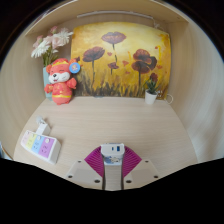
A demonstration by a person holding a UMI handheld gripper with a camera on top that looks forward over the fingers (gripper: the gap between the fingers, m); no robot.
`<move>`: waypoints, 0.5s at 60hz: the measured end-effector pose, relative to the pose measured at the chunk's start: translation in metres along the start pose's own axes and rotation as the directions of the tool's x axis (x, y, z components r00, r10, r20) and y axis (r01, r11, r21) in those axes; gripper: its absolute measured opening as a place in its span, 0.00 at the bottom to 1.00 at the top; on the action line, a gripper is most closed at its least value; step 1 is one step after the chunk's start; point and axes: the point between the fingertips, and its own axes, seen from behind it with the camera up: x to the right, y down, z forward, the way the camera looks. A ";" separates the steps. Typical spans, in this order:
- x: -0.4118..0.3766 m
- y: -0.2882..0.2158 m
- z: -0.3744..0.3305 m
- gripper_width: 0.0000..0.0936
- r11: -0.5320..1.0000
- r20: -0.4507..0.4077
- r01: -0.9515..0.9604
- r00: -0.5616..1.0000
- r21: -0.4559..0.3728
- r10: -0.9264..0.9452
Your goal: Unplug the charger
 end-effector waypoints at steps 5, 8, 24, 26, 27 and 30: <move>0.003 0.015 0.004 0.26 0.998 -0.007 0.021 1.000 -0.054 -0.022; 0.002 0.015 0.006 0.30 0.999 -0.003 0.022 1.000 -0.043 -0.022; -0.008 -0.026 -0.034 0.59 0.999 -0.007 -0.016 1.000 0.051 0.016; -0.009 -0.037 -0.048 0.59 0.997 -0.014 -0.023 1.000 0.079 0.024; -0.008 -0.043 -0.057 0.59 0.996 -0.018 -0.024 1.000 0.088 0.026; -0.010 -0.058 -0.083 0.60 0.992 -0.032 -0.023 0.999 0.126 0.028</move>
